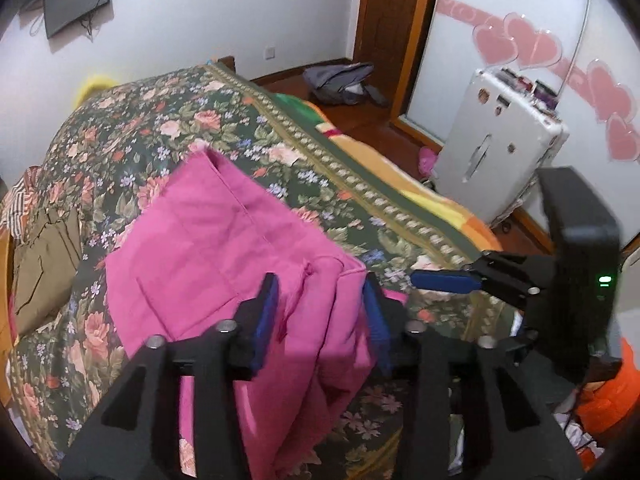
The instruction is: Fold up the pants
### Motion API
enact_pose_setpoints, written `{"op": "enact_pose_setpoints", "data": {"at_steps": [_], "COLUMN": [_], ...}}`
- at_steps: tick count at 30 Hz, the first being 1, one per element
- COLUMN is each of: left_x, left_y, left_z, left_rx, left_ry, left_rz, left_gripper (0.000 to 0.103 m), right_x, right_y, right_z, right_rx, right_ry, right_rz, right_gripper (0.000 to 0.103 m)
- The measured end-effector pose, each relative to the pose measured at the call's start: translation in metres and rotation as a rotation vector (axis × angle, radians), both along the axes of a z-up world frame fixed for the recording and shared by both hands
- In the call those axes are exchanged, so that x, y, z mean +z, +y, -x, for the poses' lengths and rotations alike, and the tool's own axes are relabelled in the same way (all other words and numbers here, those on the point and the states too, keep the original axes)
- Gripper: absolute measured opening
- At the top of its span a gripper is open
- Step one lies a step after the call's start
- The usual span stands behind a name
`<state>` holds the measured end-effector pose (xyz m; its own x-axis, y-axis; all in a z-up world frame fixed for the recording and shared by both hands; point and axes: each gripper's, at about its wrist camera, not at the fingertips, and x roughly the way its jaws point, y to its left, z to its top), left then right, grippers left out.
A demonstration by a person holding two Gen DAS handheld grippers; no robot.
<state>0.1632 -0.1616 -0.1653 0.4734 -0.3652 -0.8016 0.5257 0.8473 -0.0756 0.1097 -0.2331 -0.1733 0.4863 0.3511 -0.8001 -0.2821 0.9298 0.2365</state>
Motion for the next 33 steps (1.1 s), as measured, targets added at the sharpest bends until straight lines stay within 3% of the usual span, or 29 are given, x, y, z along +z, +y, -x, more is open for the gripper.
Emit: {"op": "enact_pose_setpoints", "data": {"at_steps": [7, 11, 20, 24, 28, 33], "left_x": [0.023, 0.026, -0.012, -0.026, -0.036, -0.058], "left_y": [0.019, 0.048, 0.113, 0.132, 0.134, 0.129], "left_z": [-0.002, -0.024, -0.081, -0.098, -0.114, -0.133], "left_rx": [0.038, 0.112, 0.248, 0.267, 0.250, 0.223], "left_ry": [-0.059, -0.096, -0.025, 0.010, 0.013, 0.024], "left_rz": [0.042, -0.009, -0.124, -0.120, -0.138, -0.156], "left_gripper": [0.051, 0.052, 0.052, 0.052, 0.053, 0.060], "right_x": [0.004, 0.014, 0.042, 0.049, 0.045, 0.015], "right_y": [-0.005, -0.005, 0.002, 0.014, 0.023, 0.033], "right_z": [-0.002, -0.001, -0.006, -0.012, -0.019, -0.031], "right_rx": [-0.020, -0.023, -0.025, -0.013, -0.002, 0.021], "right_ry": [0.002, -0.023, -0.087, -0.113, -0.096, -0.022], "right_rz": [-0.003, 0.008, -0.023, -0.029, -0.037, 0.037], "right_gripper": [0.057, 0.057, 0.057, 0.060, 0.060, 0.061]}}
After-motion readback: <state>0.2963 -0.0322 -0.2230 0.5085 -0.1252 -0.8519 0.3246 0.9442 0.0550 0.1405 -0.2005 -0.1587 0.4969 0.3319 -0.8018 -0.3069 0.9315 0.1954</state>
